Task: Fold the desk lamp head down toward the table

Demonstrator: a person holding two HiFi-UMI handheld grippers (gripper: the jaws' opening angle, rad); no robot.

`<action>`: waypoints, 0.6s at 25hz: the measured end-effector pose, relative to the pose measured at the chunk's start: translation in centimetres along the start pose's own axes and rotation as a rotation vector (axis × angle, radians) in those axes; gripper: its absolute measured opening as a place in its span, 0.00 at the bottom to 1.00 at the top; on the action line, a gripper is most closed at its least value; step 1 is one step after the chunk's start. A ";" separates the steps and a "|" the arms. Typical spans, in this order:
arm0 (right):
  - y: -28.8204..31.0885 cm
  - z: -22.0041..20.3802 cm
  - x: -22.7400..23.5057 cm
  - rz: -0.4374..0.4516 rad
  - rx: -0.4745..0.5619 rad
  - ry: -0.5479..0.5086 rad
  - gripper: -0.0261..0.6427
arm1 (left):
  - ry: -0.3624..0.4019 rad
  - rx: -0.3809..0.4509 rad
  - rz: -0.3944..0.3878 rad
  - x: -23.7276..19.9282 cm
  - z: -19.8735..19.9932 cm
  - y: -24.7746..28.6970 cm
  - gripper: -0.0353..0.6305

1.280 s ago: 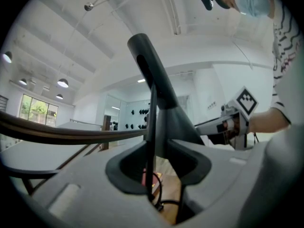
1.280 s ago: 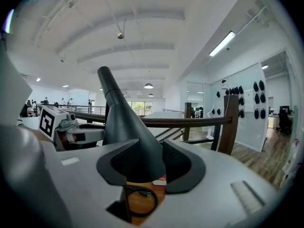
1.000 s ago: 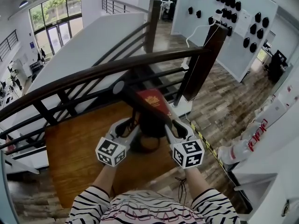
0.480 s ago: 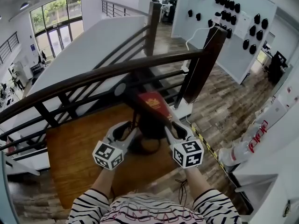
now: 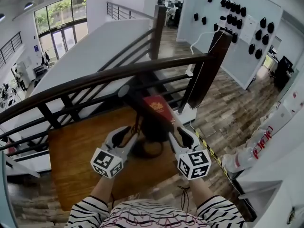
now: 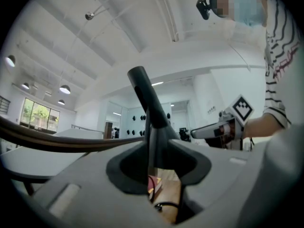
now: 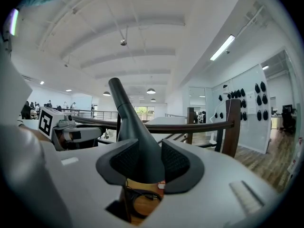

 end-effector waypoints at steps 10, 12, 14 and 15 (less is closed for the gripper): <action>-5.3 -1.5 -3.0 0.074 0.039 0.070 0.20 | 0.022 0.019 0.033 4.9 1.8 -3.1 0.23; -6.4 -2.5 -3.1 0.078 0.036 0.090 0.18 | 0.022 0.024 0.053 5.9 1.6 -3.9 0.20; -7.4 -3.4 -3.1 0.083 0.032 0.110 0.15 | 0.011 0.026 0.073 6.9 1.2 -4.7 0.18; -7.9 -3.7 -3.1 0.084 0.030 0.120 0.14 | 0.003 0.024 0.084 7.3 1.1 -5.1 0.17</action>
Point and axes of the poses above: the fingertips, and each gripper's own axes: y forward along the fingers, x to its right, z out of its top, the point moved 4 cm from there along -y, backward along the fingers, and after that the axes turned 2 degrees about z, right-handed, at the moved point
